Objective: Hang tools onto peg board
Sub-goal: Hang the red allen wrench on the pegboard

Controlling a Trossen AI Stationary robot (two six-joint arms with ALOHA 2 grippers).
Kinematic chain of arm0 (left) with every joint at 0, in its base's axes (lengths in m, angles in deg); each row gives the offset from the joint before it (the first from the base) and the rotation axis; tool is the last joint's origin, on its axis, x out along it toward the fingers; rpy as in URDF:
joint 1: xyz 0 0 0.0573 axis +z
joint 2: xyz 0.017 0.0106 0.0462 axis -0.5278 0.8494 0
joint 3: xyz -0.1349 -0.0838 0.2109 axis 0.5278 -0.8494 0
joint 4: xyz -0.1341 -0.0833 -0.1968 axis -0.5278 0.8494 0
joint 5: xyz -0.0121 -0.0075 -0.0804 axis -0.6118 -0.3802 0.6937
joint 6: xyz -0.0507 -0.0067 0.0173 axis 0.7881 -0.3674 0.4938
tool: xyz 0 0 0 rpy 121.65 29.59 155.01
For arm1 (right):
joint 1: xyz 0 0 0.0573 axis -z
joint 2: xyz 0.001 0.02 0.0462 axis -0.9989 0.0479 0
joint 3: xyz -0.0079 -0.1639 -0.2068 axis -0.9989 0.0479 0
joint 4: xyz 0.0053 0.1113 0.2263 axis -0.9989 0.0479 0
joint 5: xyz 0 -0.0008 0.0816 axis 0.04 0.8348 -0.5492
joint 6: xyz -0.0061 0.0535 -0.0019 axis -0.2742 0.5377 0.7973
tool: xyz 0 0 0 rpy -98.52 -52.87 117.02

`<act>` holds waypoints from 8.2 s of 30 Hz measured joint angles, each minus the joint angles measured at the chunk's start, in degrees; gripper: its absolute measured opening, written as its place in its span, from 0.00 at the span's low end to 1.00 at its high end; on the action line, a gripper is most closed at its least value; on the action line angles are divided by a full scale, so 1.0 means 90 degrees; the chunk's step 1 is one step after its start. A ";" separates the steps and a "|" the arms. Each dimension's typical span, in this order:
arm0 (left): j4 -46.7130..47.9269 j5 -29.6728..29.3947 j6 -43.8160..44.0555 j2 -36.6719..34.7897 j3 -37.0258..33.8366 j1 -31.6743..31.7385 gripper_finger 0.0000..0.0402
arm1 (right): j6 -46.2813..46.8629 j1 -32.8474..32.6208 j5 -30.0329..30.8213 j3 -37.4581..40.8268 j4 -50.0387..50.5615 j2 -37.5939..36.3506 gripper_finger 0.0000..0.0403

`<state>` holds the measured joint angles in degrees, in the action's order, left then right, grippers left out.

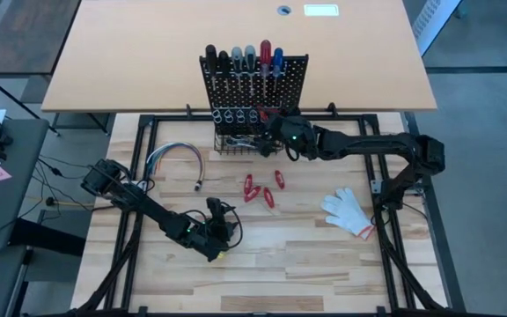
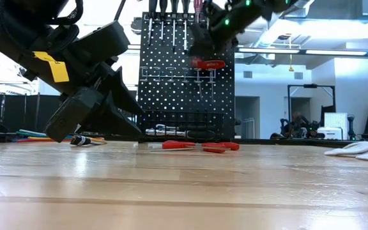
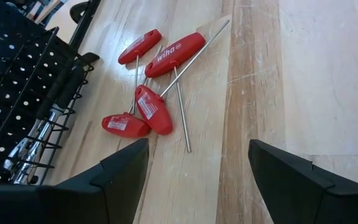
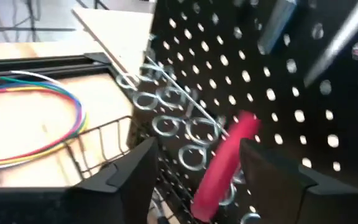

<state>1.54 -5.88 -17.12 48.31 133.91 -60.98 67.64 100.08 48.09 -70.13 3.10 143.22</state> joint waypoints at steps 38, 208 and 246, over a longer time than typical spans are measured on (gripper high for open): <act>0.0034 0.0986 0.0431 0.0000 0.0002 0.0376 0.67 | 0.4405 -0.3163 -0.1503 0.2303 0.1761 0.0064 0.54; -0.1095 -0.0617 -0.0275 -0.1661 -0.0374 0.0926 0.26 | 0.0029 -0.1532 0.1681 -0.3150 0.3162 0.0440 0.10; -0.0998 -0.0202 -0.0188 -0.1661 -0.0374 0.0928 0.27 | 0.0563 0.0360 -0.0286 -0.3140 0.3410 0.1070 0.16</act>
<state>-7.44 -7.69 -18.81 33.36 130.55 -52.63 72.71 103.32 45.52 -98.38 33.79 152.85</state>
